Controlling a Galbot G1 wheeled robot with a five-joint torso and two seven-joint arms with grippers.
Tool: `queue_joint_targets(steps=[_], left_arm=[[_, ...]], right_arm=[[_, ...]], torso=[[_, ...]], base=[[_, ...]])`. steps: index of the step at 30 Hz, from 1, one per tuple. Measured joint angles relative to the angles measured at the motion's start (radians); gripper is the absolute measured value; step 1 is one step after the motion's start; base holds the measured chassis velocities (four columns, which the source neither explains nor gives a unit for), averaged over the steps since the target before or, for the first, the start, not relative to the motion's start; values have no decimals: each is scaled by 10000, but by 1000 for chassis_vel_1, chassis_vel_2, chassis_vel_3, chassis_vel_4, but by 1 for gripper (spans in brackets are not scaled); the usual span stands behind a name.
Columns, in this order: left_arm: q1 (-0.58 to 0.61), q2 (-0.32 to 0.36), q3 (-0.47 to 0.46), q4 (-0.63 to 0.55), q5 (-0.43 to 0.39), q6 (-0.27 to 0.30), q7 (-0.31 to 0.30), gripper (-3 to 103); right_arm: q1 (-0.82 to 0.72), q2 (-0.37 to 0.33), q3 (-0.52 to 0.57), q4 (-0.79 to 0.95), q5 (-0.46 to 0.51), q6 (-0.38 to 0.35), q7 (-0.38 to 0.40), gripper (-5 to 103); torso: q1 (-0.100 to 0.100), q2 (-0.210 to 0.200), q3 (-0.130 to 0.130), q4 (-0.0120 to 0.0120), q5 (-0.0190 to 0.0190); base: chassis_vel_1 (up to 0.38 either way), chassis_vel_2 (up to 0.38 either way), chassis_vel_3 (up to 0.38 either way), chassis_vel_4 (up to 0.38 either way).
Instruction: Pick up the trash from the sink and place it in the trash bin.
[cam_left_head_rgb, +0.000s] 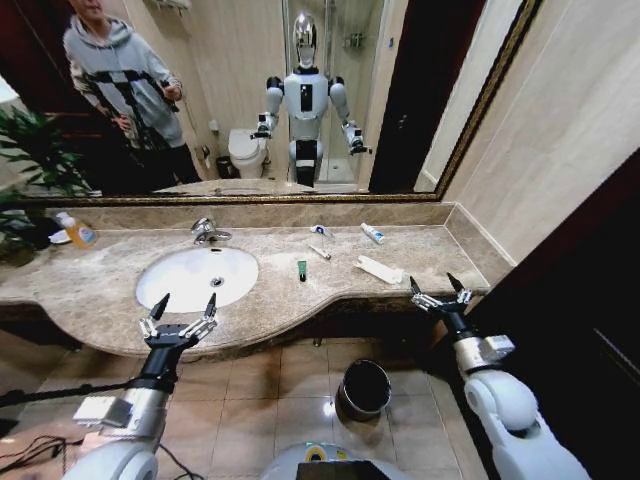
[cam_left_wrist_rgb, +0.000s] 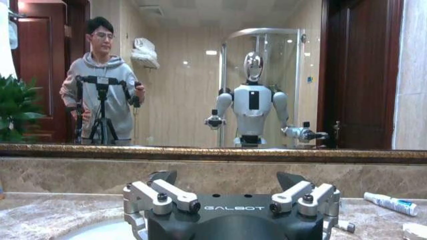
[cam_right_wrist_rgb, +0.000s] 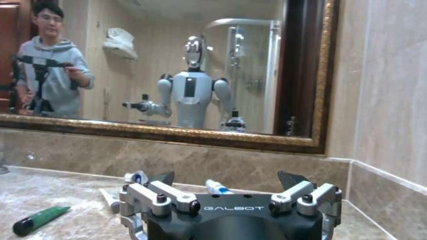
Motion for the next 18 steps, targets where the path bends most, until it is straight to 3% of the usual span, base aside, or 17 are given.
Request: queue_joint_targets(steps=[7,18], left_arm=[[0,0,0,0,0,0,0,100],[0,0,0,0,0,0,0,100]], right_arm=[[359,-206,-121,-162,-32,-313,-437,100],[69,-89,-104,-288,-41,-82,-751,100]], torso=[[0,0,0,0,-1],[0,0,0,0,0]], base=[[0,0,0,0],[0,0,0,0]])
